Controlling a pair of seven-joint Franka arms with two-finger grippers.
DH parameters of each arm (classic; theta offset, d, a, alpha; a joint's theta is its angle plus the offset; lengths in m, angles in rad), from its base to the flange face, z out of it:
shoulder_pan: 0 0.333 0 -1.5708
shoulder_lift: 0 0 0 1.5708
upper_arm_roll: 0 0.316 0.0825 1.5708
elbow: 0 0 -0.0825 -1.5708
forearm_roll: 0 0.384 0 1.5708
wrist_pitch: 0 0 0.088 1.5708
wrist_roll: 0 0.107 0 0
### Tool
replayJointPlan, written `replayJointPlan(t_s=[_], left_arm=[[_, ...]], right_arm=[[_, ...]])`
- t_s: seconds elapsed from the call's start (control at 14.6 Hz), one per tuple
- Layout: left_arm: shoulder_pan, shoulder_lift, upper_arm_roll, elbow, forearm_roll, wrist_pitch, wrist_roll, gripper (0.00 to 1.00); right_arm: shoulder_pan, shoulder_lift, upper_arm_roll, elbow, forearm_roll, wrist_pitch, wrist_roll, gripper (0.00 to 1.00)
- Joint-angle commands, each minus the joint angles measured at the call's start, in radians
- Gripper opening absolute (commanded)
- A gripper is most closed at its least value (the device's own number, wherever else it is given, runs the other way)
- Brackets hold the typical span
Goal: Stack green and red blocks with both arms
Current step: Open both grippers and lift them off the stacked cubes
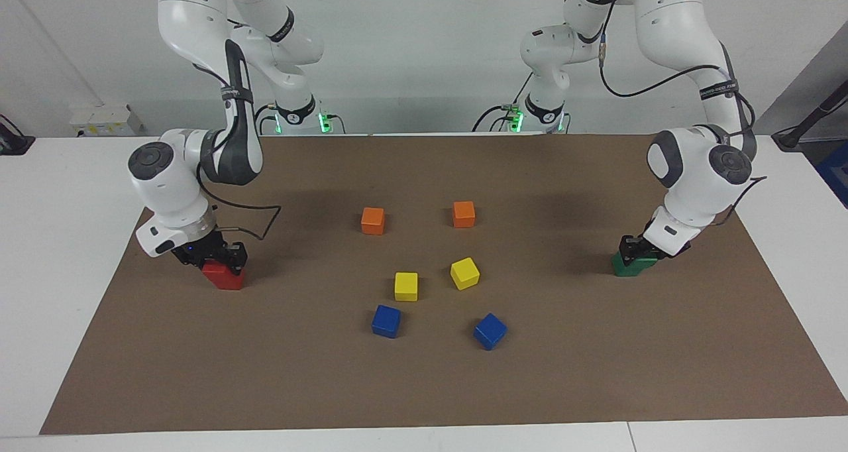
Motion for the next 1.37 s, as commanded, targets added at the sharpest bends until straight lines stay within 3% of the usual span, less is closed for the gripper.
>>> replayJointPlan(t_s=[0.0,0.21,0.41,0.55,0.82,1.03,1.3], left_arm=[[0.005,-0.044,-0.002,-0.067,-0.015,0.028,0.020,1.00],[0.004,-0.047,-0.002,-0.056,-0.014,0.016,0.017,1.00],[-0.003,-0.072,-0.002,-0.014,-0.014,-0.022,0.013,1.00],[-0.003,-0.099,-0.005,0.057,-0.012,-0.138,0.001,1.00],[-0.004,-0.152,-0.011,0.204,-0.004,-0.373,-0.062,1.00],[-0.053,-0.155,-0.014,0.310,-0.004,-0.521,-0.079,1.00],[-0.119,-0.202,-0.003,0.289,-0.003,-0.550,-0.168,1.00]], right_arm=[[-0.017,-0.007,0.014,-0.006,-0.008,0.020,0.012,1.00],[-0.001,-0.042,0.014,0.059,-0.011,-0.076,0.015,1.00],[0.016,-0.094,0.016,0.182,-0.013,-0.320,0.010,1.00],[0.036,-0.142,0.016,0.251,-0.013,-0.472,0.010,1.00],[0.038,-0.268,0.028,0.259,-0.007,-0.618,0.006,1.00],[0.036,-0.305,0.039,0.270,0.018,-0.699,0.006,1.00],[0.041,-0.317,0.037,0.296,0.019,-0.762,0.007,1.00]])
